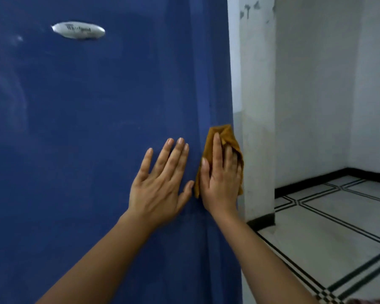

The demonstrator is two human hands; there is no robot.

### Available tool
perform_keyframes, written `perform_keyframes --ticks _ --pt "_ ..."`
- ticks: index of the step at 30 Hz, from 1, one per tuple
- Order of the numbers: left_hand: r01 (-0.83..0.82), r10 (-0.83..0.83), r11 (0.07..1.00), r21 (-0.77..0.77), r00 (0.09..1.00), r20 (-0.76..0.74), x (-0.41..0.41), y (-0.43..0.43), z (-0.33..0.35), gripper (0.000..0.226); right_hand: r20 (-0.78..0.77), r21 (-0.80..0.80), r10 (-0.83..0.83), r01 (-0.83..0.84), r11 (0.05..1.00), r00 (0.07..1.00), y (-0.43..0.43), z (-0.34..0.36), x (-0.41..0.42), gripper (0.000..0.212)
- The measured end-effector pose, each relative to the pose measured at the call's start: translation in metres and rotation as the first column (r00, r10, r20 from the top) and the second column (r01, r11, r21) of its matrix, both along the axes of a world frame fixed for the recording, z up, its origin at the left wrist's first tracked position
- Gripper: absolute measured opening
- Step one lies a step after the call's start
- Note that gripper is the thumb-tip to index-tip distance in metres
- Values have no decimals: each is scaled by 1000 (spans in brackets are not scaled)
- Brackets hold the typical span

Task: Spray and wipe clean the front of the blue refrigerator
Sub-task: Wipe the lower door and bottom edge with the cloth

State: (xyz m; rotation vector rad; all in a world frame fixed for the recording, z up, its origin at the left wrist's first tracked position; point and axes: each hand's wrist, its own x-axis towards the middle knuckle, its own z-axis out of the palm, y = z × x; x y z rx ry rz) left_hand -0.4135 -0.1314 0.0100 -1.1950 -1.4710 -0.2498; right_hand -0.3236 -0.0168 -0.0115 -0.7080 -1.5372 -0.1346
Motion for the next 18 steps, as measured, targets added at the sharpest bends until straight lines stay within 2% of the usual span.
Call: perform_keyframes --ticks 4,10,12,16,18 --pt "-9 9 1000 -28 1000 -19 2 4 8 63 68 -63 95 -91 994 993 -4 -44 13 56" --pt "-1 -2 999 -34 996 -85 -2 6 18 63 -13 18 100 -100 995 995 9 48 2 57" --pt "2 -5 999 -37 996 -84 -2 4 10 63 -2 16 86 -86 996 996 6 28 3 56" --pt "14 -29 993 -116 991 -128 -4 -3 -25 61 73 -11 75 -74 997 995 -6 -71 11 53" --pt "8 -28 990 -140 990 -141 -5 -6 -35 60 53 -9 79 -79 997 995 -2 -77 11 53"
